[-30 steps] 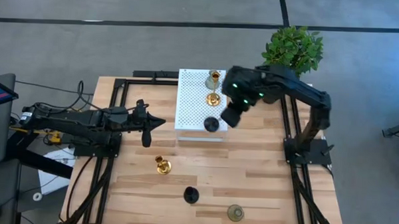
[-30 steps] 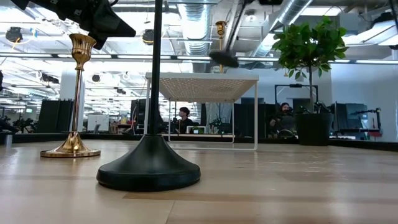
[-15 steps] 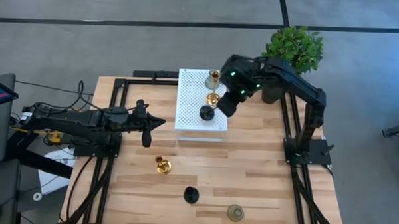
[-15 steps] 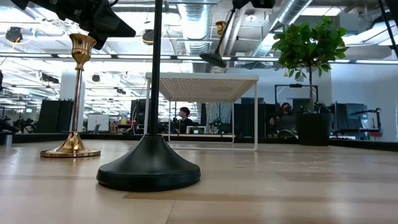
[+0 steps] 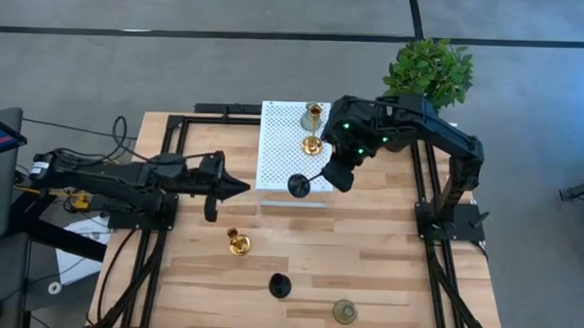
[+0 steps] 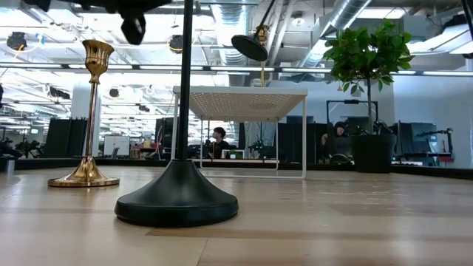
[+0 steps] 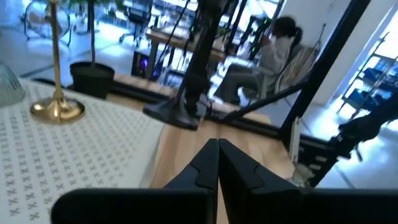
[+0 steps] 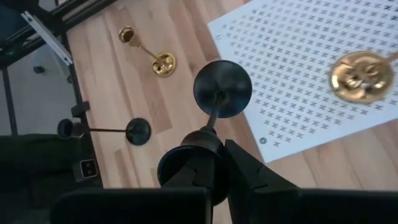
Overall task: Pick & Place candle stick holders
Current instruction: Put the right black candle holder on the shelf, then put the green candle holder on the shelf
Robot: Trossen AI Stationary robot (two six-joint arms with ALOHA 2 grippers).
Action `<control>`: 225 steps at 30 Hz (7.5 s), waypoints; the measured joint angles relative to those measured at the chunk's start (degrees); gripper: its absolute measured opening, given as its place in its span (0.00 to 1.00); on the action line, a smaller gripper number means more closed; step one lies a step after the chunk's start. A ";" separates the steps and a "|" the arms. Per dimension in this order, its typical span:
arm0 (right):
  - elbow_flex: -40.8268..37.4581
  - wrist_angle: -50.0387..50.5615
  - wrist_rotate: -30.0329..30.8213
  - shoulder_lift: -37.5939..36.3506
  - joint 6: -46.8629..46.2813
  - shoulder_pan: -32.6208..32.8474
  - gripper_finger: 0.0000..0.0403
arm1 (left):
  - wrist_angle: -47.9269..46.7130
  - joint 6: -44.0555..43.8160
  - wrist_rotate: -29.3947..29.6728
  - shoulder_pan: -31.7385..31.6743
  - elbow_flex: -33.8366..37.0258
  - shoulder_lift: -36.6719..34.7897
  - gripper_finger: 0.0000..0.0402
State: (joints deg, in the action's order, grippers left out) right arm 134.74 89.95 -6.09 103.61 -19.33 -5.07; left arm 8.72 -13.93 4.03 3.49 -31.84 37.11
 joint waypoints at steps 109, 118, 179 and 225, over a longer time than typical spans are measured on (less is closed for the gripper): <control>0.20 -1.93 -0.11 -9.51 10.88 1.46 0.15 | -10.40 17.97 9.23 0.59 -37.33 37.98 0.03; 0.24 -2.05 12.28 -14.44 13.10 6.78 0.01 | -8.32 19.94 9.26 0.05 -37.33 37.98 0.03; -60.85 -45.67 45.14 -51.86 6.23 30.07 0.00 | 49.78 18.16 -2.01 -11.53 -18.53 54.37 0.03; -60.83 -45.75 45.14 -51.93 6.23 30.04 0.00 | 22.33 19.50 0.68 -11.81 -18.49 43.79 0.53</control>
State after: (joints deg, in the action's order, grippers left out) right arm 73.91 44.21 39.05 51.68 -13.10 24.97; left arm 31.05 5.56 4.71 -8.33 -50.33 80.90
